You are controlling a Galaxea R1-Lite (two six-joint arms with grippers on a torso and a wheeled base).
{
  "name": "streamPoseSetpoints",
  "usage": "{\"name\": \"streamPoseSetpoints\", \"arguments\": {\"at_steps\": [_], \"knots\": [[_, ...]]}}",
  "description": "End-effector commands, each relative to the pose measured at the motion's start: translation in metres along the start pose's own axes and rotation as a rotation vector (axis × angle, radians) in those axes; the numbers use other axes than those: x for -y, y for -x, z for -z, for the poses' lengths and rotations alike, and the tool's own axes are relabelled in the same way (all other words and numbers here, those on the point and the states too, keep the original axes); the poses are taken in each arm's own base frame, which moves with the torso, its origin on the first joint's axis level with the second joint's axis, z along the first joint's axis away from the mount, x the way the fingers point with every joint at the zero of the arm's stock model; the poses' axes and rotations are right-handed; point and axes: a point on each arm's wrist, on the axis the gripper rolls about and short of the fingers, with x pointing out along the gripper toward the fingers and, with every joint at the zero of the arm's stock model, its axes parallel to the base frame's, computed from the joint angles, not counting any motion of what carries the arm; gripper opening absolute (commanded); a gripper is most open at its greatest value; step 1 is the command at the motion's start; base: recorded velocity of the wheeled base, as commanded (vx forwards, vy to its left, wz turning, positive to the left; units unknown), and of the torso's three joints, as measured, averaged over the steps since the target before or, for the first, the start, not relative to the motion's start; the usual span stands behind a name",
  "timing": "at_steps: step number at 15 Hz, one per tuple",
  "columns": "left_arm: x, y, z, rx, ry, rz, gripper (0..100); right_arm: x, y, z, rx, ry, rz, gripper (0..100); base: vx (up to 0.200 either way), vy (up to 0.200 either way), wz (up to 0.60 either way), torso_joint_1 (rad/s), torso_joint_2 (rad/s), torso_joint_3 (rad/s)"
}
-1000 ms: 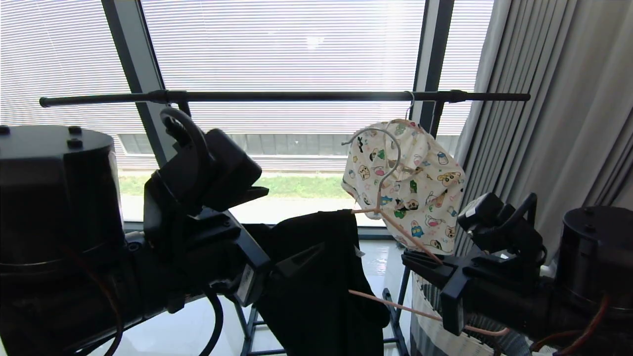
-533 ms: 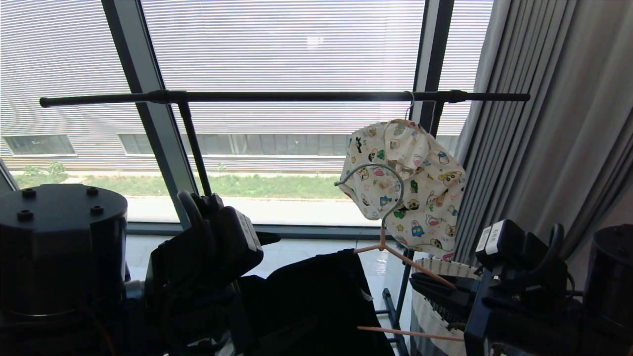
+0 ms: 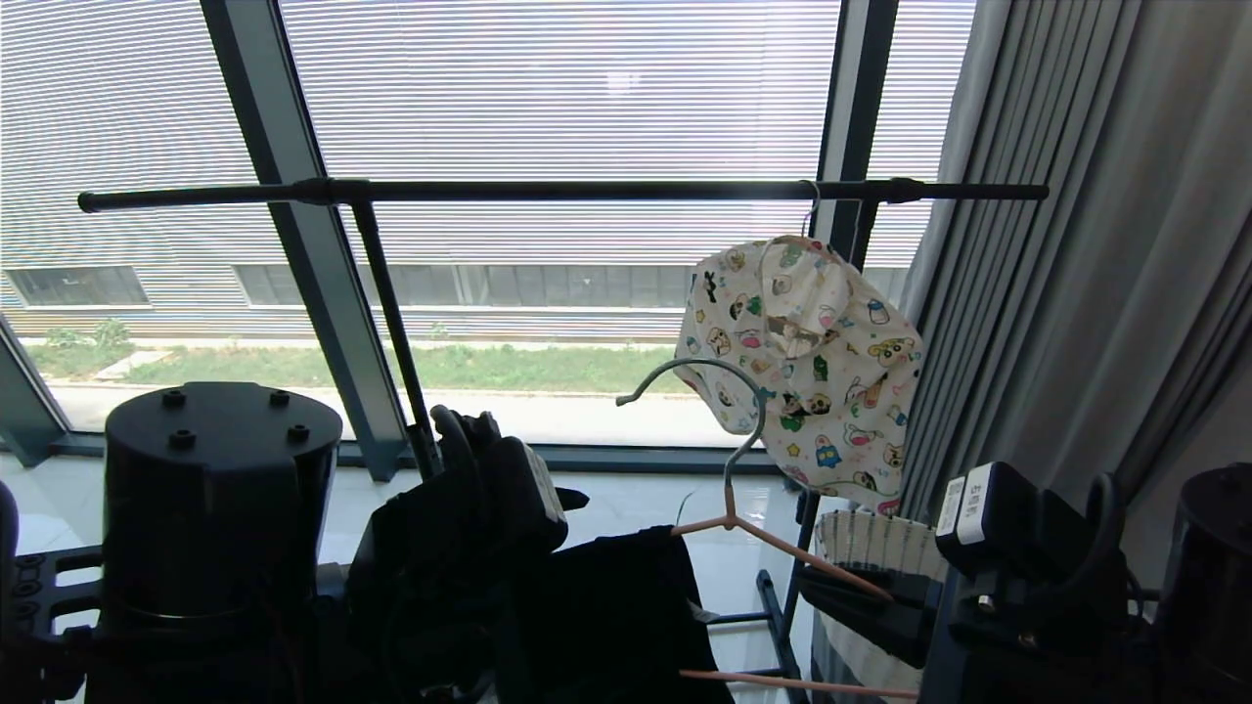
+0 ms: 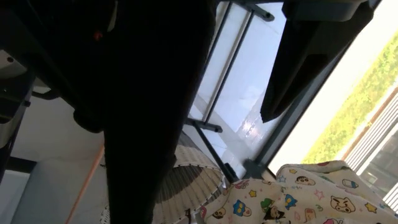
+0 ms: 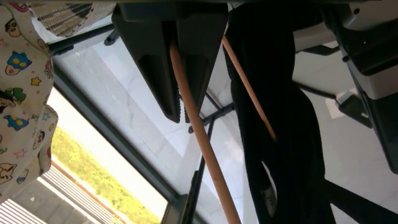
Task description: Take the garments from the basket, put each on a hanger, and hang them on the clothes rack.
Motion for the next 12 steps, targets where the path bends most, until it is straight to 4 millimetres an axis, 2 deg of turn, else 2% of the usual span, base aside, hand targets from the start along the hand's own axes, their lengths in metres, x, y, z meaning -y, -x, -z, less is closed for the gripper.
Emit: {"name": "streamPoseSetpoints", "arguments": {"at_steps": [1,8,9,12], "knots": [[-0.0004,-0.0039,0.0016,-0.005,0.002,0.002,0,-0.0032,0.0001,-0.001,0.006,0.004,-0.016,0,0.0,0.0,0.0,0.0,0.0,0.0],[0.0009,-0.0078,0.0082,-0.034,0.002,0.009,0,-0.0034,0.0004,-0.0013,0.007,0.004,-0.011,0,0.0,0.0,0.0,0.0,0.0,0.0],[0.0006,-0.0077,0.0084,-0.035,0.003,0.008,0,-0.0033,0.0005,-0.0009,0.005,0.004,-0.008,100,0.0,0.0,0.0,0.0,0.0,0.0],[0.0,-0.0076,0.0096,-0.046,0.005,-0.008,0,-0.002,0.0008,-0.0008,-0.001,0.004,0.039,100,0.0,0.0,0.0,0.0,0.0,0.0]]}}
